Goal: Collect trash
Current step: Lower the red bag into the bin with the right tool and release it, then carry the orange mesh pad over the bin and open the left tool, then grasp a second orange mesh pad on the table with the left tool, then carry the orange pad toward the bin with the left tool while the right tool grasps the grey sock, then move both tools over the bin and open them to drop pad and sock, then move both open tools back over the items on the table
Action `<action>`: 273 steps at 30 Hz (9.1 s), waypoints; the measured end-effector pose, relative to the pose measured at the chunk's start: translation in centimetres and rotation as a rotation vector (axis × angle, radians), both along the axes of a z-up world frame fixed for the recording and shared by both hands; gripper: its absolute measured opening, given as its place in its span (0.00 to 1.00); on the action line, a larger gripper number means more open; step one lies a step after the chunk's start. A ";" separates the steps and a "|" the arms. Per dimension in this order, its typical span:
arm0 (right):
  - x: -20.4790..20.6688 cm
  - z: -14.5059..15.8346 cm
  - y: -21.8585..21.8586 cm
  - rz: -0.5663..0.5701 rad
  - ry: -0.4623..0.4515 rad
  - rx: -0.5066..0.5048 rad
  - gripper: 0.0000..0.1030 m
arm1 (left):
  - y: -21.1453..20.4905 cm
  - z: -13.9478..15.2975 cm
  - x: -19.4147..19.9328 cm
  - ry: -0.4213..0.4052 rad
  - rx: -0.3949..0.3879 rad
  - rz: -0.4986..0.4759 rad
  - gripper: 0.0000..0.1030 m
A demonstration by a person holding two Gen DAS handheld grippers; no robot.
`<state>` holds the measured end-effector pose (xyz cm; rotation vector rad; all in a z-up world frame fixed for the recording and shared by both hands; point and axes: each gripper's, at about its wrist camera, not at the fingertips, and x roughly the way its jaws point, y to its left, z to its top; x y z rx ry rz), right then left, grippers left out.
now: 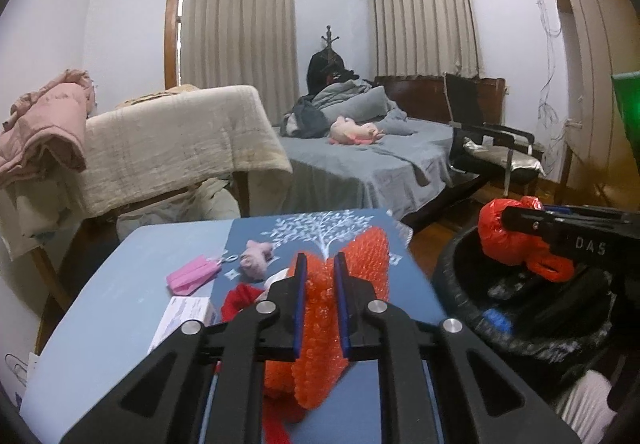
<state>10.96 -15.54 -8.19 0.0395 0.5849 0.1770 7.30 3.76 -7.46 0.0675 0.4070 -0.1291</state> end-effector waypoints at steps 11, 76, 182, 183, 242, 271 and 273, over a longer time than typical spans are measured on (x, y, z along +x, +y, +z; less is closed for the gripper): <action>-1.6 1.9 -6.4 -0.116 -0.048 -0.006 0.26 | -5.9 2.4 1.1 -0.021 -0.036 -0.116 0.13; 0.5 -3.9 1.2 -0.066 0.020 -0.020 0.95 | 3.8 -6.5 3.0 0.200 0.031 0.067 0.57; 1.1 1.2 6.4 0.125 -0.028 0.021 0.23 | 5.5 1.7 1.0 0.025 -0.016 0.146 0.09; 0.9 1.3 5.9 0.115 -0.032 0.019 0.23 | 5.0 1.7 1.0 0.024 -0.017 0.135 0.09; -3.1 -1.6 -17.7 -0.397 -0.033 -0.069 0.94 | -17.2 -0.3 5.4 0.139 -0.073 -0.361 0.60; -0.1 -1.4 -0.4 -0.093 -0.038 0.000 0.95 | 4.3 -0.3 2.2 0.061 -0.003 0.111 0.92; 0.3 -1.7 1.0 -0.070 -0.030 -0.001 0.95 | 5.8 -0.6 2.3 0.064 -0.001 0.143 0.92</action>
